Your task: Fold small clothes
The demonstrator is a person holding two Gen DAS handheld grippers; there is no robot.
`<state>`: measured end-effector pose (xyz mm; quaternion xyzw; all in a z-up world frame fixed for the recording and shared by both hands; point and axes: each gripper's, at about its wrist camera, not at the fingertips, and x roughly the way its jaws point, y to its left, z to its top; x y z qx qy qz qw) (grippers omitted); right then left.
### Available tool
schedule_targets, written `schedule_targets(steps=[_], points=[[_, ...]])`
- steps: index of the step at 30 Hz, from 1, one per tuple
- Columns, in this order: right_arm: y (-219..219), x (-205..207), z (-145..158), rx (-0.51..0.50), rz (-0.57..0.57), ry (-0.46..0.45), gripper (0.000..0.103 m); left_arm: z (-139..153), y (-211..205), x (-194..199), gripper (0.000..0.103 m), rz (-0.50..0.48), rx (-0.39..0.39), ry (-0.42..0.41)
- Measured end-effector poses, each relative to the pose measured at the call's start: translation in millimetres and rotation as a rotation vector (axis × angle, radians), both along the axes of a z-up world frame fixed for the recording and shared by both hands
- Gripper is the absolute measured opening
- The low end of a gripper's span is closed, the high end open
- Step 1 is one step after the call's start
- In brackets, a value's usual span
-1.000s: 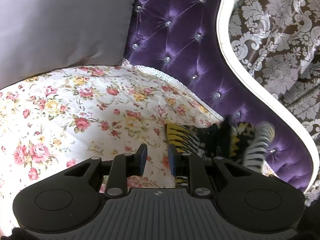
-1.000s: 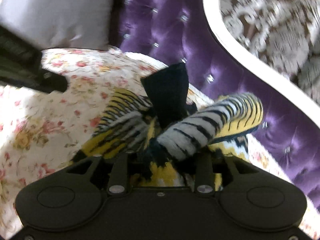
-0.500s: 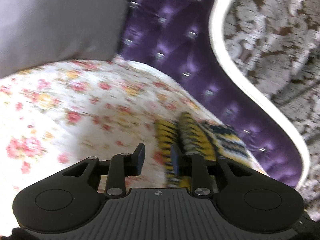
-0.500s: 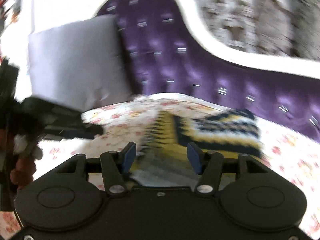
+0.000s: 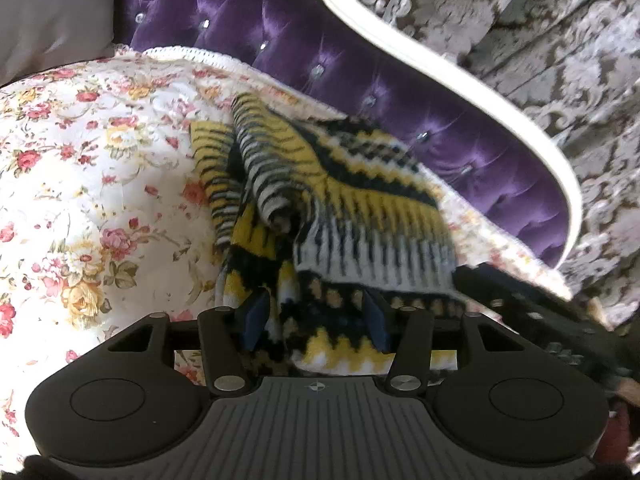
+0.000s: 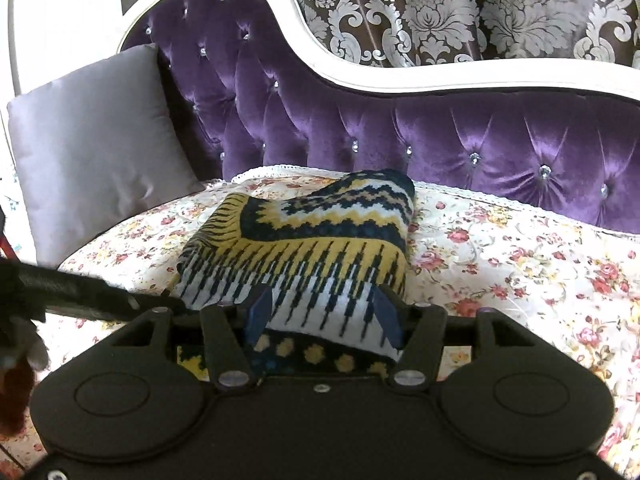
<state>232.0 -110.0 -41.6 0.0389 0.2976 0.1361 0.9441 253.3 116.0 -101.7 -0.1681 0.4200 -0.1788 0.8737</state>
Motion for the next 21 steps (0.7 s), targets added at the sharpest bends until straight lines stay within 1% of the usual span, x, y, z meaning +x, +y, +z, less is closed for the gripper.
schedule_targets(steps=[6,9,10,11,13,16,18,20,21], points=[[-7.5,-6.1,-4.1,0.038,0.011,0.001,0.062,-10.9,-9.1,11.4,0.049,0.024,-0.055,0.016],[-10.5,-9.6,-6.0,0.055,0.011,0.005,0.062,-12.7,-12.6,13.4,0.048,0.066,-0.064,0.007],[-11.6,-11.3,-6.2,0.062,0.01,0.005,0.062,-11.1,-13.7,13.0,0.041,0.074,-0.061,0.001],[-12.6,-12.9,-6.2,0.067,0.01,0.005,0.062,-9.0,-15.6,11.7,0.023,0.072,-0.054,-0.012],[-14.9,-16.5,-5.8,0.077,0.008,0.002,0.062,-3.9,-19.9,9.1,0.009,0.056,-0.034,-0.052],[-18.8,-21.6,-3.9,0.09,0.002,0.001,0.062,9.3,-22.3,-3.5,0.008,0.061,-0.011,-0.133],[-21.8,-25.4,-2.9,0.094,-0.001,0.0,0.062,20.1,-16.3,-17.7,0.008,0.08,-0.025,-0.172],[-25.3,-28.6,-2.6,0.099,-0.002,-0.001,0.062,24.9,-9.1,-29.5,0.008,0.085,-0.03,-0.173],[-27.0,-29.6,-2.9,0.102,-0.002,0.0,0.062,22.3,-5.9,-32.9,0.008,0.091,-0.01,-0.156]])
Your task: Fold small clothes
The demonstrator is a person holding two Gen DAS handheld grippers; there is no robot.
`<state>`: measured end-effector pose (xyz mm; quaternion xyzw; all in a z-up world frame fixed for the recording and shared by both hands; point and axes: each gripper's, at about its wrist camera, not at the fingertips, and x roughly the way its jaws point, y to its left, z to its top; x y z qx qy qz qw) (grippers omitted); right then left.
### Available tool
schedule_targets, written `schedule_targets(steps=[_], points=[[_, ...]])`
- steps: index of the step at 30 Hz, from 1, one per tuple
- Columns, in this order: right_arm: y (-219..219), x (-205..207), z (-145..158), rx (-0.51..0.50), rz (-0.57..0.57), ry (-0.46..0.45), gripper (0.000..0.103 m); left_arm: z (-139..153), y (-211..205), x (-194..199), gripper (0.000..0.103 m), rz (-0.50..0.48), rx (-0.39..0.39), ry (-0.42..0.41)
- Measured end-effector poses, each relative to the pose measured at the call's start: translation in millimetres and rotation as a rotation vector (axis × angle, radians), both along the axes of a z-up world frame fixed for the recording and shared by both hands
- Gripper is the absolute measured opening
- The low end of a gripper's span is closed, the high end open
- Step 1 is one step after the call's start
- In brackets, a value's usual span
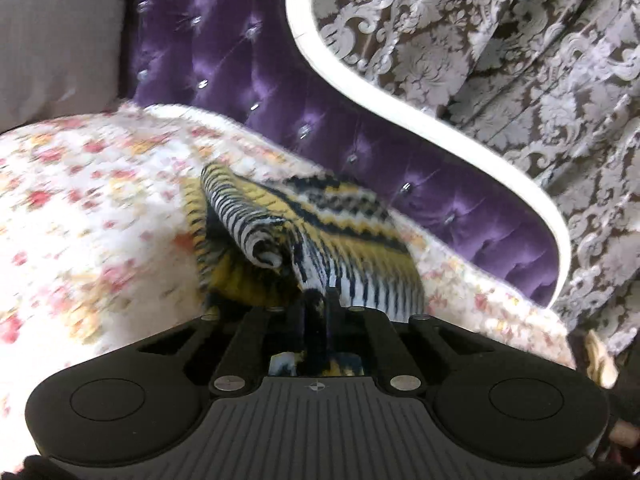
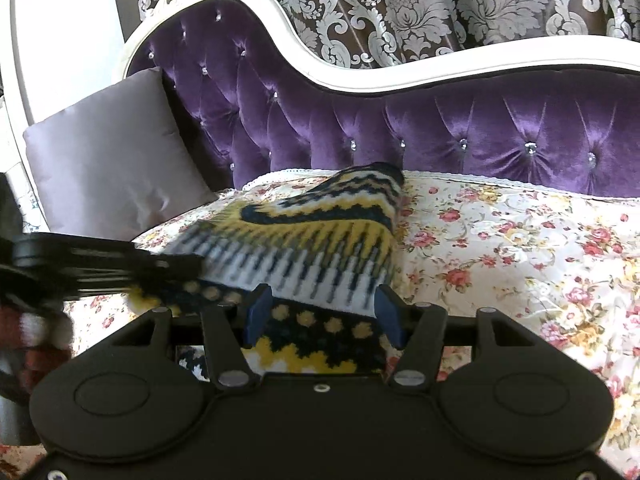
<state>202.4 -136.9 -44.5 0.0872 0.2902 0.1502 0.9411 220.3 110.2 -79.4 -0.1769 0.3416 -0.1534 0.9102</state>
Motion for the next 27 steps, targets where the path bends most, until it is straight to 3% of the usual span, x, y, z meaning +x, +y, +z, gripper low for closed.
schedule_targets(steps=[3,6,8,12,13,14,18,22,25,27], points=[[-5.0,1.1,-3.5,0.017,0.0,0.015,0.062,-20.4,12.0,3.7,0.008,0.055,0.055,0.099],[-7.6,3.4,-7.3,0.036,-0.003,0.029,0.062,-28.8,24.8,14.2,0.011,0.079,-0.024,0.159],[-8.8,5.8,-6.7,0.04,-0.003,0.031,0.062,-17.4,24.7,11.3,0.011,0.107,-0.001,0.118],[-6.8,18.5,3.0,0.009,0.007,0.005,0.062,19.5,15.9,-7.1,0.016,0.237,0.184,-0.124],[-4.7,23.4,5.9,-0.002,0.012,-0.002,0.063,26.1,12.6,-3.2,0.028,0.224,0.201,-0.146],[-2.1,31.4,9.1,-0.011,0.021,-0.009,0.063,29.6,10.6,2.3,0.034,0.209,0.203,-0.149],[14.4,67.9,14.1,-0.071,0.017,-0.018,0.063,34.7,-6.5,33.9,0.034,0.157,0.21,-0.134],[24.4,108.0,11.2,-0.087,0.006,0.007,0.063,14.7,-20.6,53.3,0.035,0.118,0.246,-0.08],[28.7,133.6,-4.4,-0.12,-0.006,0.051,0.065,-7.6,-26.4,59.5,0.042,0.088,0.303,-0.055],[28.4,149.1,-22.4,-0.153,-0.021,0.104,0.071,-16.4,-31.0,58.5,0.044,0.066,0.361,-0.068]])
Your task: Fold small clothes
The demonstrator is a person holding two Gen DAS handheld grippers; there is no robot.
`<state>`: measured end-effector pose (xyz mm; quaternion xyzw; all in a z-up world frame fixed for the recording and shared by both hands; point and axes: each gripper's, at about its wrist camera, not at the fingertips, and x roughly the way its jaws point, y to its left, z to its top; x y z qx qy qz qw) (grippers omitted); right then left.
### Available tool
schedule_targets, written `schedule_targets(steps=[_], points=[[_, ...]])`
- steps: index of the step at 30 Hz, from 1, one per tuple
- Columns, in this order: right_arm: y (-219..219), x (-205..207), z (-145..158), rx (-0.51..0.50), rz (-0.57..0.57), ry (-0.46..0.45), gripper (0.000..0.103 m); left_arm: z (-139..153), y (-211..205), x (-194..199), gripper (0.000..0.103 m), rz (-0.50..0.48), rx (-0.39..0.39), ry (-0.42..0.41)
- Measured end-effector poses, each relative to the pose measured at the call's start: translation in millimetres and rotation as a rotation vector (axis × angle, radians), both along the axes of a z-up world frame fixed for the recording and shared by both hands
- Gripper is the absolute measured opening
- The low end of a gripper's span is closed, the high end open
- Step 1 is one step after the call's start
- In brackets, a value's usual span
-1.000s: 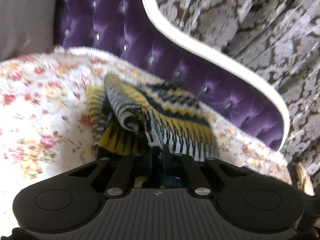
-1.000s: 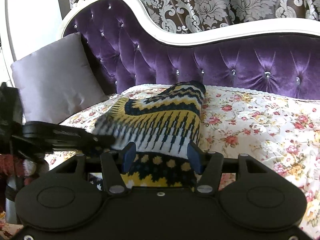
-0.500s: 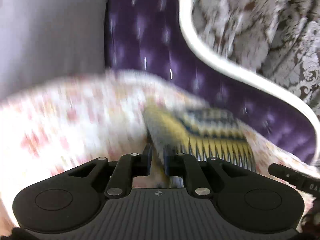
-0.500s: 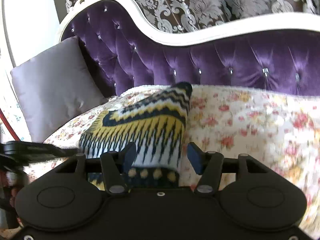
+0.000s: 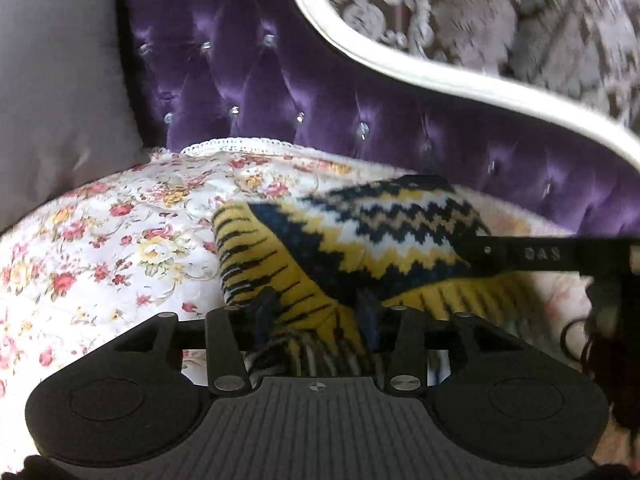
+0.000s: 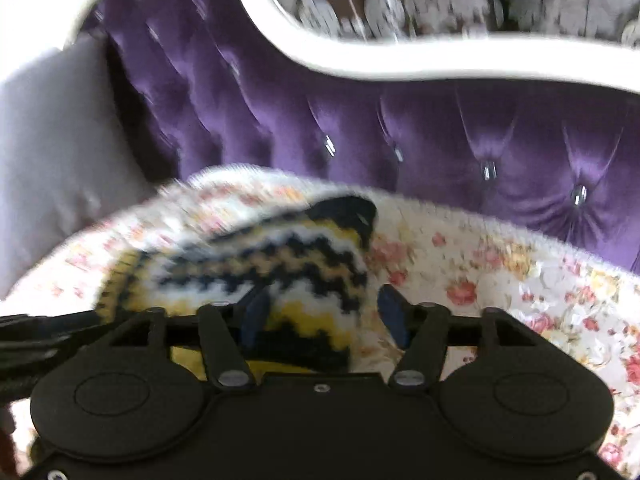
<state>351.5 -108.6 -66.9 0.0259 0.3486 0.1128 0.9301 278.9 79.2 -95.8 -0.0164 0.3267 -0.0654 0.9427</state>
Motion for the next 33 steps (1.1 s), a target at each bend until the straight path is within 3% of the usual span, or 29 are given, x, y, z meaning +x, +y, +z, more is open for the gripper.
schedule_targets(steps=[2,7,14,18,24,27,30,33], points=[[-1.8,8.4,-16.0,-0.029,-0.002,0.05,0.078,1.4,-2.0,2.0,0.044,-0.012,0.018,0.004],[-8.2,9.9,-21.8,-0.012,-0.015,0.065,0.089,4.2,7.4,10.3,0.046,-0.012,-0.044,0.037],[-23.5,12.1,-30.7,0.093,-0.038,0.084,0.095,21.6,14.4,1.2,0.058,0.018,-0.054,-0.002],[-23.2,12.2,-29.0,0.103,-0.038,0.087,0.095,29.0,26.9,-7.7,0.063,0.04,-0.079,-0.021],[-31.8,10.5,-30.1,0.172,-0.022,0.102,0.097,19.6,79.3,-0.1,0.069,0.142,-0.264,0.085],[-37.7,6.1,-29.9,0.222,-0.01,0.118,0.098,18.4,96.4,-0.2,0.075,0.171,-0.307,0.102],[-42.8,1.9,-30.5,0.267,0.006,0.128,0.099,16.2,100.9,-0.3,0.083,0.158,-0.347,0.121],[-49.5,-1.2,-31.7,0.338,0.017,0.138,0.102,11.0,98.0,0.4,0.086,0.093,-0.436,0.159]])
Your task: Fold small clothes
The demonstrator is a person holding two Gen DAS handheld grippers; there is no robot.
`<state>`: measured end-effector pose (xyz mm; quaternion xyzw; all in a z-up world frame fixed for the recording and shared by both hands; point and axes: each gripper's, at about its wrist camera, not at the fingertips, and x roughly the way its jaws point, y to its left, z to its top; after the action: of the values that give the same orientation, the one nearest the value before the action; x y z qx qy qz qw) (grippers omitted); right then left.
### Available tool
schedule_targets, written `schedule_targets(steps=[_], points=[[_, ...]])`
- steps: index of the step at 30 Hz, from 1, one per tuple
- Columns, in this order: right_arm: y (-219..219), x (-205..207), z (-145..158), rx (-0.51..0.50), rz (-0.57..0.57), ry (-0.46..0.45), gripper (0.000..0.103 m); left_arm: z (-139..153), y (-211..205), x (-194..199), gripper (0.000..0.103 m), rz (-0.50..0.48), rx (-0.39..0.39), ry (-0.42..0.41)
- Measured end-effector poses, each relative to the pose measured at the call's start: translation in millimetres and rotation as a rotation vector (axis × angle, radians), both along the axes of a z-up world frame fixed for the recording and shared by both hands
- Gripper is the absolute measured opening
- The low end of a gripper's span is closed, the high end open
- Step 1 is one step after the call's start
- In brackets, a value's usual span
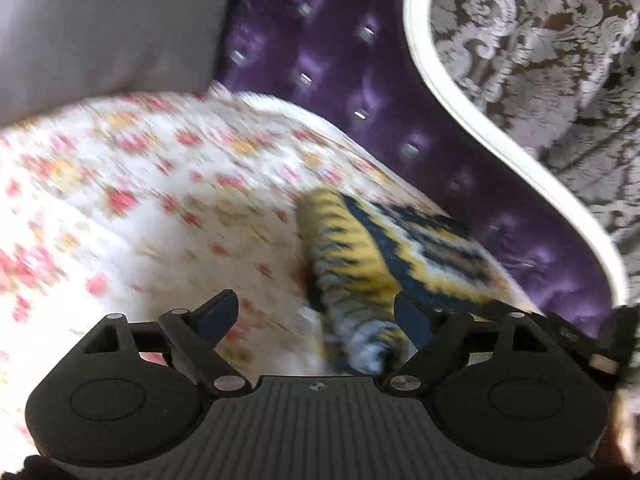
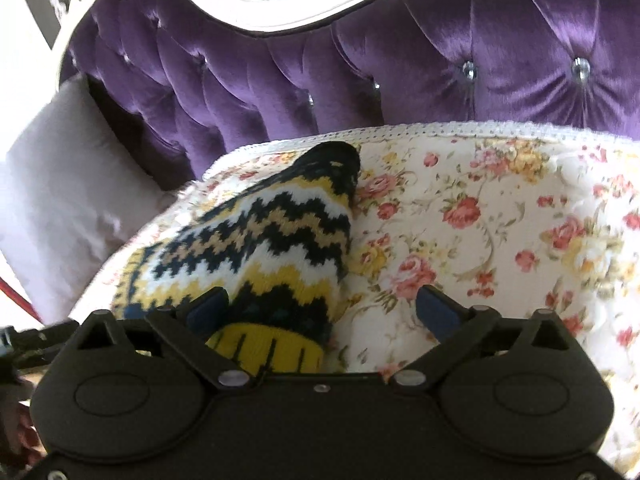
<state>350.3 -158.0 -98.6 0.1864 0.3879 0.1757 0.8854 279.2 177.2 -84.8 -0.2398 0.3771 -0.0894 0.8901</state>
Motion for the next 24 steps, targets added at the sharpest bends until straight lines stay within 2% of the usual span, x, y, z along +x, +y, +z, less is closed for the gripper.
schedule_targets(steps=[1,3,8,10,13,16,19,23,24], points=[[-2.4,-1.0,-0.7,0.029,0.002,0.003,0.102,-1.4,-1.8,0.3,0.089,-0.021,-0.044,0.0],[-6.8,-2.9,-2.7,0.095,0.01,0.01,0.103,-3.3,-6.4,1.1,0.089,-0.053,-0.101,-0.001],[-12.8,-2.8,-12.3,0.276,0.063,0.038,0.103,-15.2,-26.4,11.8,0.089,-0.099,-0.035,0.056],[-8.5,-0.2,-12.9,0.284,0.081,0.035,0.103,-20.7,-32.2,17.0,0.091,-0.109,-0.034,0.062],[3.6,7.4,-14.5,0.293,0.137,0.03,0.103,-22.0,-42.6,25.1,0.1,-0.128,-0.025,0.044],[18.4,14.5,-14.6,0.253,0.184,0.009,0.103,-23.0,-53.3,32.3,0.1,-0.134,-0.008,0.034],[23.8,21.5,-15.7,0.26,0.21,0.001,0.103,-22.2,-61.1,36.9,0.101,-0.145,0.014,0.034],[26.3,24.3,-14.9,0.254,0.238,-0.003,0.103,-24.2,-57.3,38.9,0.097,-0.121,-0.022,0.037],[26.5,23.2,-14.4,0.239,0.238,-0.006,0.095,-24.1,-55.7,39.2,0.095,-0.118,-0.027,0.038]])
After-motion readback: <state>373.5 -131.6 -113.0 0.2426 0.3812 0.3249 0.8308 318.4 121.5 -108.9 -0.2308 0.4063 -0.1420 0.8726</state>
